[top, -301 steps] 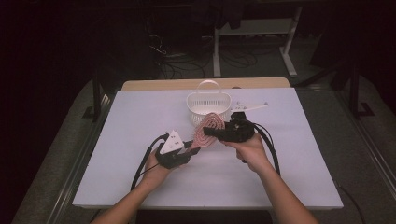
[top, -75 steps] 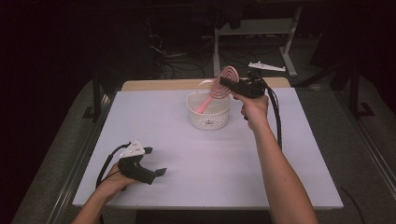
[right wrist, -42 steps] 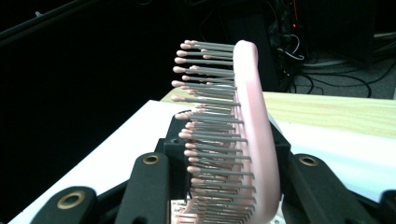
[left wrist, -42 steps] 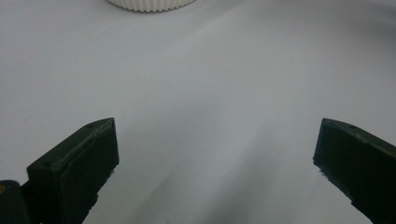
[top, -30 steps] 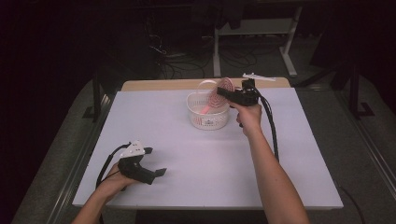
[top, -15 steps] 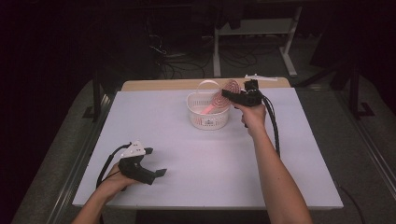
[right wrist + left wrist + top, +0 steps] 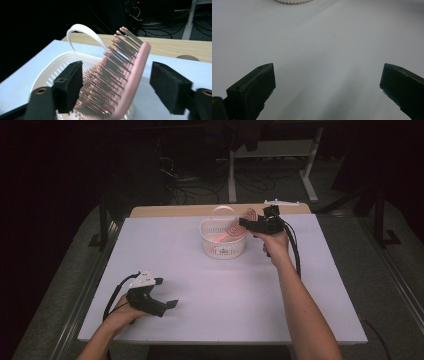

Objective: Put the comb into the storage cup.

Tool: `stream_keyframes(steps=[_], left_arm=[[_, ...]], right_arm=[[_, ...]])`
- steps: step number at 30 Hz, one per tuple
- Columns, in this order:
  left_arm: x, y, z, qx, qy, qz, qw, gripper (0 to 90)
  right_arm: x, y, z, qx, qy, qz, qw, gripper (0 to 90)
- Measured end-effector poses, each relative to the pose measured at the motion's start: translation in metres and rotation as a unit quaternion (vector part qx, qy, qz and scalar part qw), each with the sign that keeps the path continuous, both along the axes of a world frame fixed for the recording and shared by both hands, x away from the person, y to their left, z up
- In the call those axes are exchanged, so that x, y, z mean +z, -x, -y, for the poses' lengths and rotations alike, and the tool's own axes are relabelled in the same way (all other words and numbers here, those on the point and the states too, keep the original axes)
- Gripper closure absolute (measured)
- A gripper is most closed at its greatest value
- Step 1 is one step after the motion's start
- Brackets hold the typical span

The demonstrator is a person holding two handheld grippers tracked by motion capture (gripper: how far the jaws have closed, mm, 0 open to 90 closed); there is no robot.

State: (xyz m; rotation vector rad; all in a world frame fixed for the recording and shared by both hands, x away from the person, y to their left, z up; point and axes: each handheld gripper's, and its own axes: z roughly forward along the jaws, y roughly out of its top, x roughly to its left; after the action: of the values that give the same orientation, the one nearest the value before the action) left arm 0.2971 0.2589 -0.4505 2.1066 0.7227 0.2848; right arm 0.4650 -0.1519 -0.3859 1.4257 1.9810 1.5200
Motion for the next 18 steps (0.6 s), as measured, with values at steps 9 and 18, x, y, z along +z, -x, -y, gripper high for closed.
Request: stream_keyframes(steps=[9, 18], left_arm=[[0.000, 0.000, 0.001, 0.002, -0.003, 0.000, 1.0000, 0.0], [-0.001, 0.002, -0.002, -0.001, -0.003, 0.001, 1.0000, 0.0]], right_arm=[[0.006, 0.010, 0.006, 0.020, 0.045, 0.009, 0.9987, 14.1], [0.006, 0.031, 0.011, 0.050, 0.071, 0.017, 0.9961, 8.6]])
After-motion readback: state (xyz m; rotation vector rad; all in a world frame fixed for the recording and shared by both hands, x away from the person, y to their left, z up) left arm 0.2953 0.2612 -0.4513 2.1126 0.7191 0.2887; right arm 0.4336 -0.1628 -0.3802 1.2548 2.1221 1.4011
